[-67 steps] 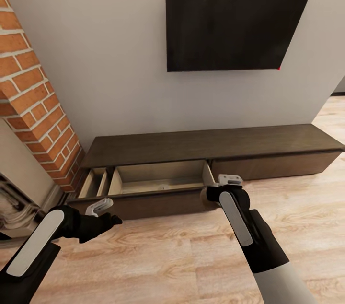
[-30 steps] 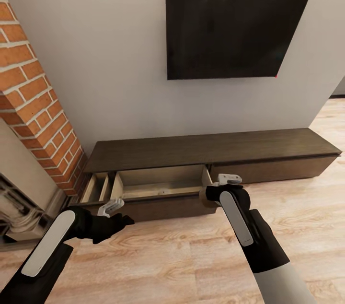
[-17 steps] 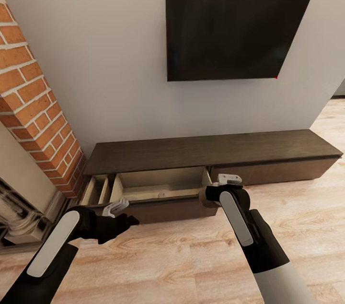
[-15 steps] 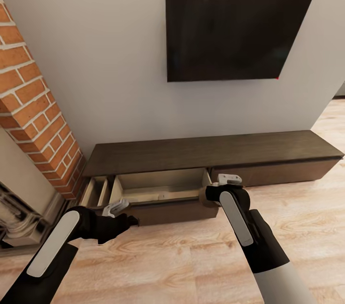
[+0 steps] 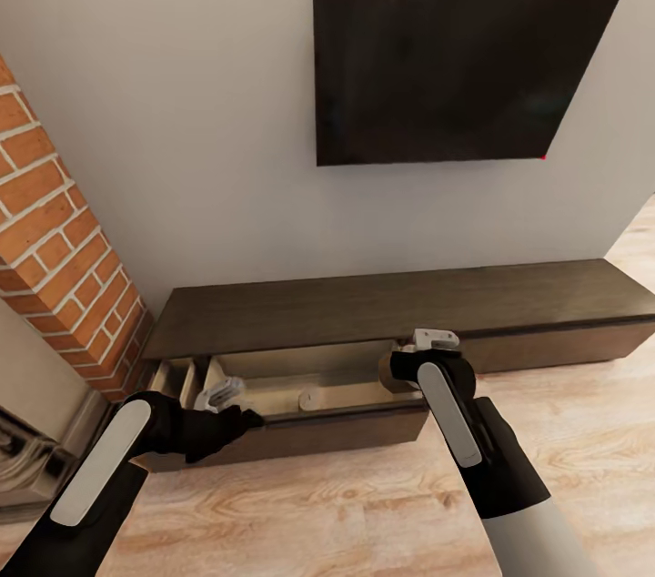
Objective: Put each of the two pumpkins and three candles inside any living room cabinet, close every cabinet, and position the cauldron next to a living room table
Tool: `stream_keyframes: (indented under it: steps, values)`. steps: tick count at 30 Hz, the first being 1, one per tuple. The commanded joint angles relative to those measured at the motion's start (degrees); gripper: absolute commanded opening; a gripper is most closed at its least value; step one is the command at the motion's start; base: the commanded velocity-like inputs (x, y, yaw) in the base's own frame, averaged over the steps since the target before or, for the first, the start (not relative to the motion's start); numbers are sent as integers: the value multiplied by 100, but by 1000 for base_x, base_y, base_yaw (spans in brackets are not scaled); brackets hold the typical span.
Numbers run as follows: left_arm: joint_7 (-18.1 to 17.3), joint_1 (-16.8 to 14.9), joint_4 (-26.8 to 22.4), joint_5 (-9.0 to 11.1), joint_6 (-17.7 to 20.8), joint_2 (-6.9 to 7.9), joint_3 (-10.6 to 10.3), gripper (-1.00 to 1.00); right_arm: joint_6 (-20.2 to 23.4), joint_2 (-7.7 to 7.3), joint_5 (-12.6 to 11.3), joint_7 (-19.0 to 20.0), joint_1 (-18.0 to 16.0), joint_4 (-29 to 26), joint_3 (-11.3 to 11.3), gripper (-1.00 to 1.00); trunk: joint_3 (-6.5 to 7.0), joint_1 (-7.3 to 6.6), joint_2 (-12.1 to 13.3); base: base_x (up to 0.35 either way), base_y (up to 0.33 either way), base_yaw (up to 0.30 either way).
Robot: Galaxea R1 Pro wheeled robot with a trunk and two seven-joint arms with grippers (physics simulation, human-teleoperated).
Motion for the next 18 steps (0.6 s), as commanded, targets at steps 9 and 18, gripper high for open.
stream_keyframes:
  steps: [9,18]
  values:
    - [60,-5,-5,51,8,10,-5,100,14,4,-30,-64,-6,2,250,-100,-5,3,-3,267,62,0]
    - [68,-5,3,51,6,4,-5,100,14,1,-23,-64,-5,9,391,-100,7,3,-3,206,86,68]
